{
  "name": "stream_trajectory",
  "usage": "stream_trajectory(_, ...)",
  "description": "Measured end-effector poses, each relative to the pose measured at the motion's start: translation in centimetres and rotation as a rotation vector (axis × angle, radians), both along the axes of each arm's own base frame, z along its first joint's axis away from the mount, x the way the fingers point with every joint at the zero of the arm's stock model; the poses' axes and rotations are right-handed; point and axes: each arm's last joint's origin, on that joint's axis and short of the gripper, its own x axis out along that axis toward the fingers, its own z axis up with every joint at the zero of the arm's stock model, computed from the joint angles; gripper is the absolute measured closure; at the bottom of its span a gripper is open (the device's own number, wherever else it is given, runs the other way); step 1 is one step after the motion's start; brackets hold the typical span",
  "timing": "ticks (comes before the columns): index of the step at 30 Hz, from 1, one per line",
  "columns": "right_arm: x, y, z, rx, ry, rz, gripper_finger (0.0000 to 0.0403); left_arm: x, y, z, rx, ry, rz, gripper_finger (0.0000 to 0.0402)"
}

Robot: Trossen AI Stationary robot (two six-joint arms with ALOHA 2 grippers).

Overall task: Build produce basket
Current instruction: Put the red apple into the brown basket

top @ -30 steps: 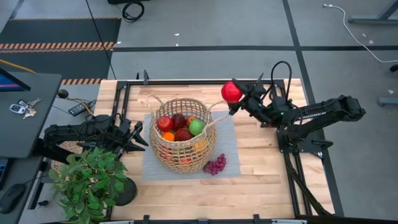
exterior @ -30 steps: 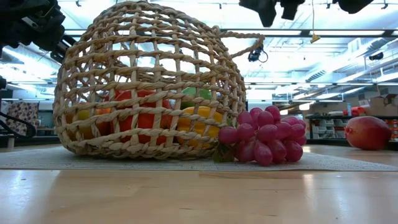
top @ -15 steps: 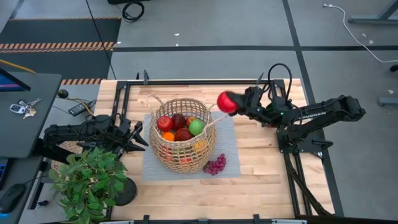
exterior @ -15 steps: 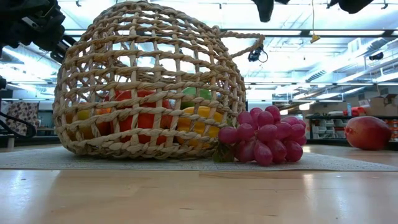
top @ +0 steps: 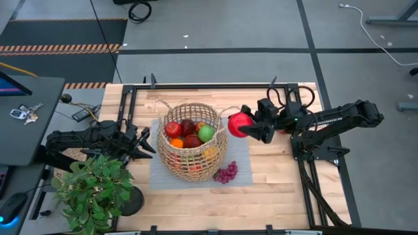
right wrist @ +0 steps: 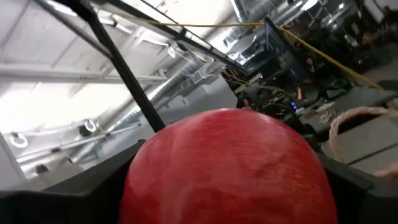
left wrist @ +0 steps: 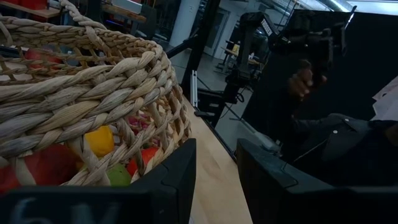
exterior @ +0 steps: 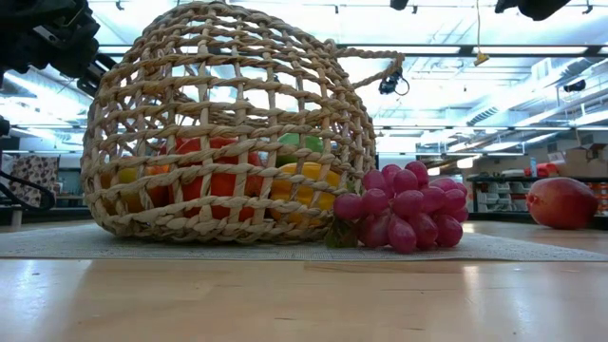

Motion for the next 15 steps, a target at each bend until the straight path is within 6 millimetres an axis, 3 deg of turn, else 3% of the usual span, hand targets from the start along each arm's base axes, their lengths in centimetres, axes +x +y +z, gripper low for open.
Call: stream_trajectory(15,-0.08,-0.77,0.29,-0.339,-0.078,-0.291,0.0045,0.00,0.00,0.00,0.000,0.000,0.000,0.0280)
